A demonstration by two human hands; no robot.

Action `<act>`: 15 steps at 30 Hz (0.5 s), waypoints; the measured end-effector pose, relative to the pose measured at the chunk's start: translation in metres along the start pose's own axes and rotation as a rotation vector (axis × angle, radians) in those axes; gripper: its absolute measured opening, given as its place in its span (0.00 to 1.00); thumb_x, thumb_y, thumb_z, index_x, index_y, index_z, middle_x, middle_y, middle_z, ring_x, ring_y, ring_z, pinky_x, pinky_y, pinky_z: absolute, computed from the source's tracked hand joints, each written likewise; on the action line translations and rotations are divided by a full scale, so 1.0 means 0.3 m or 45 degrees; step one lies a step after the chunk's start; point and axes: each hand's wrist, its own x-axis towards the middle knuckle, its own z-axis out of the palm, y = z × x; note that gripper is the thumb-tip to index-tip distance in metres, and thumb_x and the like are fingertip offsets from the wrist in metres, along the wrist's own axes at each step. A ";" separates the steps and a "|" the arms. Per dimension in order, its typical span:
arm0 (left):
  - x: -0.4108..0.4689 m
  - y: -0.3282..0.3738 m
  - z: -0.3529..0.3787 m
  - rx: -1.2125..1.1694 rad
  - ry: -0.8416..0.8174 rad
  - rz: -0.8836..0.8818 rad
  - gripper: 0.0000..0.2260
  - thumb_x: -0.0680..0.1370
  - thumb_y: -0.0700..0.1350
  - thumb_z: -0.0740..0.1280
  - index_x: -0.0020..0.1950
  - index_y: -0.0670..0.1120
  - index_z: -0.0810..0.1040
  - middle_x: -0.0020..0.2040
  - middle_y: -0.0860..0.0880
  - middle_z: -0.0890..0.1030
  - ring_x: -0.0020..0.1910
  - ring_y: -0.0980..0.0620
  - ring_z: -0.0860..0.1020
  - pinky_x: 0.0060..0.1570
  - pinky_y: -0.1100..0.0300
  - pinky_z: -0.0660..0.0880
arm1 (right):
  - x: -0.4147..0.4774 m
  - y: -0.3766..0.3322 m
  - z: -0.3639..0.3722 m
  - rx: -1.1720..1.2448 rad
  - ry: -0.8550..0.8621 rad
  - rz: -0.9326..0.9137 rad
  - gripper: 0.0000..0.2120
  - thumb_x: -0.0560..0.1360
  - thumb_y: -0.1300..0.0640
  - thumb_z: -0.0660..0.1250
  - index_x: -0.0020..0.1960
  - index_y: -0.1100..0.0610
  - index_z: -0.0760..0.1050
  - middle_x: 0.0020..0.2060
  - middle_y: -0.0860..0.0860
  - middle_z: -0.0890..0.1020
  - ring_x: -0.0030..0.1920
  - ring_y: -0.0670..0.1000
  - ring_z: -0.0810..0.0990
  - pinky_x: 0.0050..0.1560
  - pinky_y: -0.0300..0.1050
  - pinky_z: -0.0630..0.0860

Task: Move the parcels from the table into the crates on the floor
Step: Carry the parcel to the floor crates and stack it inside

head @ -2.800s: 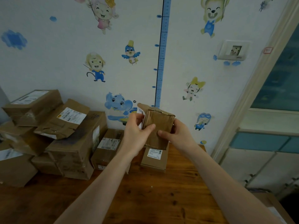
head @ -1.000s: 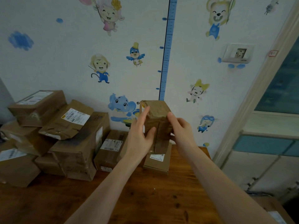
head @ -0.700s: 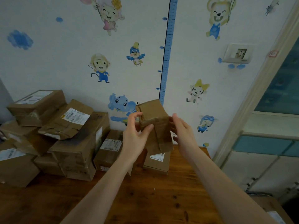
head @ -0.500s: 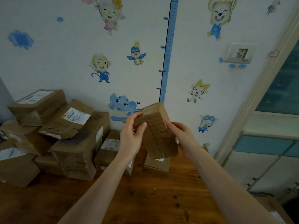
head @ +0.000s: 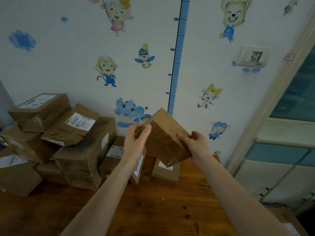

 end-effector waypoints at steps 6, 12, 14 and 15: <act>0.003 -0.004 -0.007 0.265 0.014 -0.064 0.13 0.73 0.56 0.70 0.47 0.50 0.72 0.47 0.50 0.78 0.47 0.53 0.78 0.51 0.53 0.77 | 0.010 0.012 -0.009 0.075 0.069 -0.036 0.40 0.71 0.64 0.73 0.76 0.59 0.55 0.71 0.56 0.67 0.66 0.58 0.71 0.62 0.54 0.73; 0.012 -0.022 -0.013 0.220 0.075 -0.052 0.10 0.72 0.50 0.71 0.47 0.47 0.74 0.45 0.47 0.79 0.47 0.48 0.80 0.51 0.46 0.79 | 0.022 0.024 -0.020 -0.011 0.109 -0.074 0.32 0.72 0.62 0.72 0.72 0.59 0.63 0.66 0.54 0.72 0.63 0.55 0.73 0.64 0.55 0.72; 0.014 -0.026 -0.015 0.229 0.074 -0.039 0.09 0.73 0.50 0.71 0.48 0.48 0.74 0.45 0.49 0.79 0.46 0.51 0.80 0.47 0.51 0.80 | 0.028 0.027 -0.021 -0.005 0.114 -0.050 0.30 0.72 0.63 0.72 0.71 0.59 0.65 0.64 0.54 0.73 0.61 0.55 0.74 0.62 0.55 0.73; 0.011 -0.024 -0.017 0.272 0.058 -0.024 0.09 0.74 0.51 0.70 0.49 0.48 0.74 0.45 0.50 0.79 0.44 0.54 0.79 0.43 0.56 0.78 | 0.026 0.026 -0.018 0.022 0.114 -0.032 0.28 0.73 0.62 0.71 0.70 0.57 0.66 0.62 0.54 0.74 0.60 0.54 0.74 0.60 0.53 0.74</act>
